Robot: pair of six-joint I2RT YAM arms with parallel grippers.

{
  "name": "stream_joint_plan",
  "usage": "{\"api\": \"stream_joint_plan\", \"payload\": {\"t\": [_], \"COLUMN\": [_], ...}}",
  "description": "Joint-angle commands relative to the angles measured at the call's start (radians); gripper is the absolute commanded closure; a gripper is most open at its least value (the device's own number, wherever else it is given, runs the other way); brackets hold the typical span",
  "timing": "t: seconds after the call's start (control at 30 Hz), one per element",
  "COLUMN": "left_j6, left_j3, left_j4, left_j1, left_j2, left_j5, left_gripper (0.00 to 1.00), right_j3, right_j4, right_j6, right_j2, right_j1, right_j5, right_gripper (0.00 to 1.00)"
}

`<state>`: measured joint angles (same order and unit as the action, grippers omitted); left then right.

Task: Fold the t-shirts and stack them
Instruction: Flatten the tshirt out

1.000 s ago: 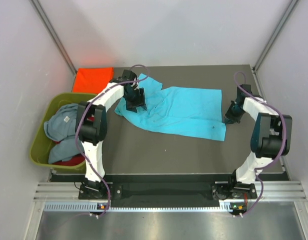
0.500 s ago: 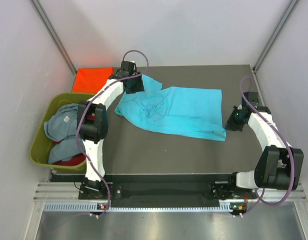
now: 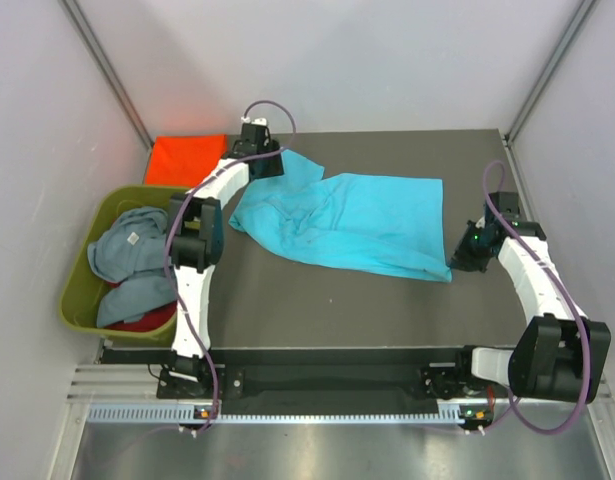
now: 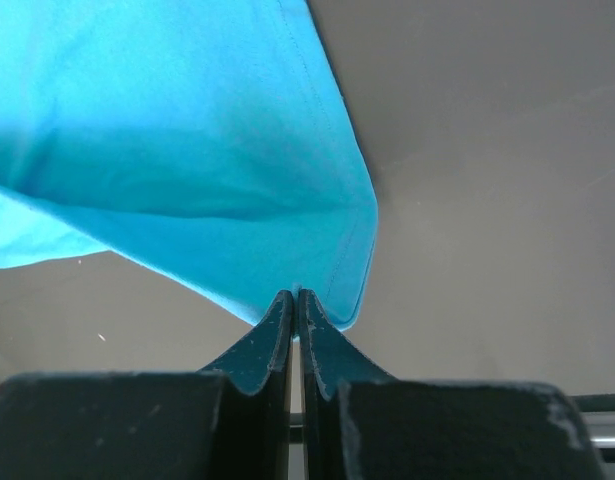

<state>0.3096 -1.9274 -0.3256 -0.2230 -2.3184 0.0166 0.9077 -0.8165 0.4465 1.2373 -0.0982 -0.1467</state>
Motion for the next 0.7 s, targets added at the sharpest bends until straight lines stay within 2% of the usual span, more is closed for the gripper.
{"api": "stream_joint_plan", "payload": {"t": [0.0,0.2,0.4,0.47,0.5,0.53,0.67], "left_j6": [-0.027,-0.050,-0.037,-0.032,-0.027,-0.024,-0.018], "left_j3": [-0.048,-0.054,-0.084,-0.111,-0.122,-0.131,-0.143], "left_j4": [0.092,0.160,0.158,0.140,0.132,0.123,0.125], "left_j1": [0.022,0.027,0.037,0.040,0.042,0.045,0.047], "left_j2": [-0.022,-0.064,-0.114,-0.137,-0.150,-0.153,-0.150], "left_j5": [0.008,0.039,0.006,-0.012,-0.010,-0.054,-0.070], "left_gripper": [0.39,0.41,0.47,0.58,0.70,0.74,0.83], "right_j3": [0.019,0.025,0.033,0.034,0.037,0.043,0.054], "right_j4": [-0.018,-0.029,-0.024,-0.021,-0.023,-0.021,-0.013], "right_j6": [0.006,-0.002,0.004,0.004,0.006,0.003,0.003], "right_j2": [-0.022,0.002,0.033,0.040,0.044,0.047,0.053], "right_j1": [0.008,0.008,0.009,0.008,0.008,0.008,0.008], "right_j5": [-0.010,-0.013,-0.033,-0.036,-0.037,-0.034,-0.034], "right_gripper": [1.00,1.00,1.00,1.00,1.00,1.00,1.00]}}
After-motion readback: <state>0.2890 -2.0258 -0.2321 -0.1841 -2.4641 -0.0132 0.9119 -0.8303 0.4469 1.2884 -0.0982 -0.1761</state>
